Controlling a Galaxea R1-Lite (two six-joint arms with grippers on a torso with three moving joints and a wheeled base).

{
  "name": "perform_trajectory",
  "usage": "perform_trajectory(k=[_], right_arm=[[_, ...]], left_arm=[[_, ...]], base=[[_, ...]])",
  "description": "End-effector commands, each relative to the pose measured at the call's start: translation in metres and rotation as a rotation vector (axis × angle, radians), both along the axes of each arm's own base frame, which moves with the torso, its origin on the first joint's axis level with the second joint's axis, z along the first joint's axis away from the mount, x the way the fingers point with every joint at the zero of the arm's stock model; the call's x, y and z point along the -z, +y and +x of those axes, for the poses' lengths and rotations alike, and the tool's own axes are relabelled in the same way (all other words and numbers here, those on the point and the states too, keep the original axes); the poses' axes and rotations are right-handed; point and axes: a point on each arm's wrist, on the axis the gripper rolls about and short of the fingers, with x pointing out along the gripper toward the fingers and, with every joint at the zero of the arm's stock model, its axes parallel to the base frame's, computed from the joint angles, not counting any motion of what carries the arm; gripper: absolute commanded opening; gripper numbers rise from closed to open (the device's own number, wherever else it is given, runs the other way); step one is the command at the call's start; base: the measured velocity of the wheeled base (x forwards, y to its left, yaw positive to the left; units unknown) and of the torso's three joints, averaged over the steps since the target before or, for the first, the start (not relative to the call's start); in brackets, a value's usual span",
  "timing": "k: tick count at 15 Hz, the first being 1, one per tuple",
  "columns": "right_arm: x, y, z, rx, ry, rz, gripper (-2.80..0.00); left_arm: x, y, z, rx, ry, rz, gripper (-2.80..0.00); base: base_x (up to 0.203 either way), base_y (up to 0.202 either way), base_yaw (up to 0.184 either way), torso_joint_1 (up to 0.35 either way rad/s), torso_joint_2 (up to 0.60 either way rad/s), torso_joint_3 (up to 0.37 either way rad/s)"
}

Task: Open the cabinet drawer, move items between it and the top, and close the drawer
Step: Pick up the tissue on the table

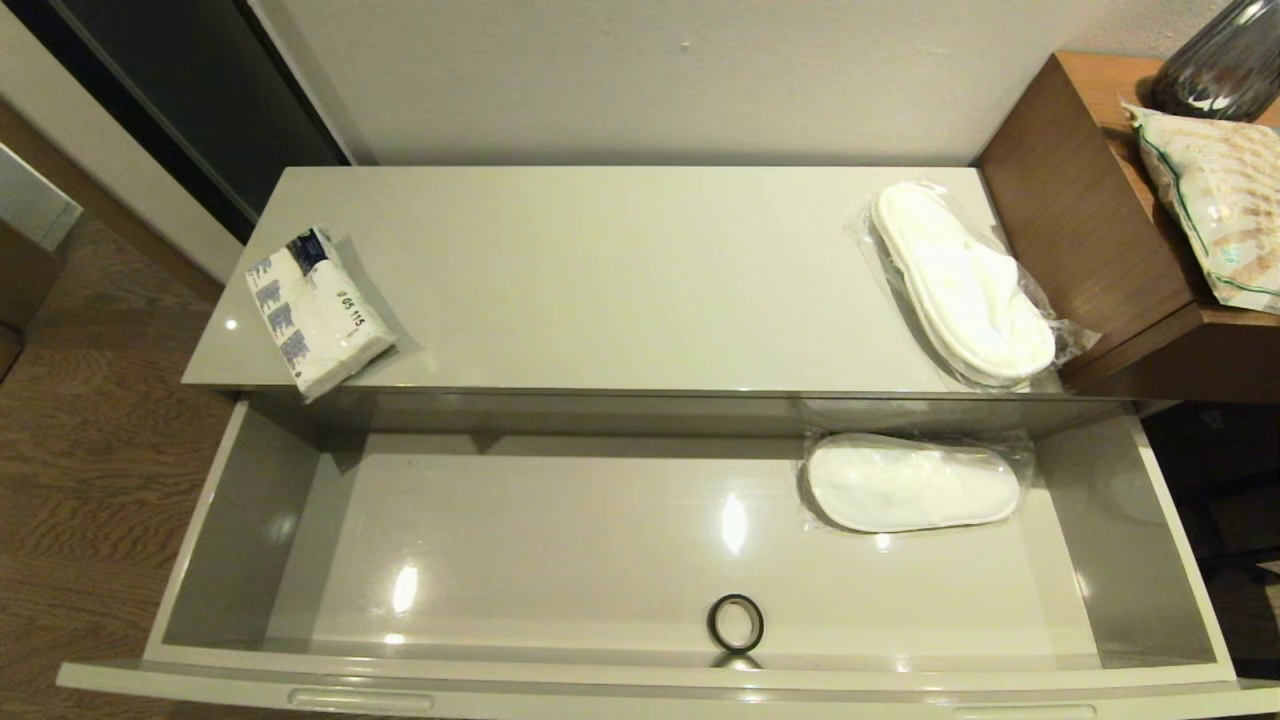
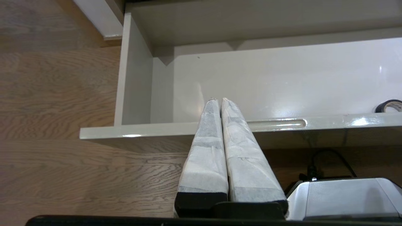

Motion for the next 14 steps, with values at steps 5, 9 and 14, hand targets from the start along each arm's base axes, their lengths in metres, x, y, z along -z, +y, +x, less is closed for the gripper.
perform_trajectory(k=[5,9,14], right_arm=[[0.0,0.0,0.0,0.0,0.002,-0.002,-2.8],[0.0,0.0,0.0,0.0,0.002,0.0,-2.8],[0.0,0.0,0.0,0.0,0.003,0.0,-2.8]], left_arm=[[-0.112,0.0,0.04,-0.024,0.249,-0.1,-2.8],[-0.147,0.001,0.145,-0.066,0.52,-0.216,-2.8],[-0.198,0.002,0.298,-0.15,0.474,-0.453,-2.8]], base=[[0.0,0.0,0.0,0.0,0.0,0.0],[0.0,0.0,0.0,0.0,0.0,0.0],[0.0,0.0,0.0,0.0,0.0,0.0]])
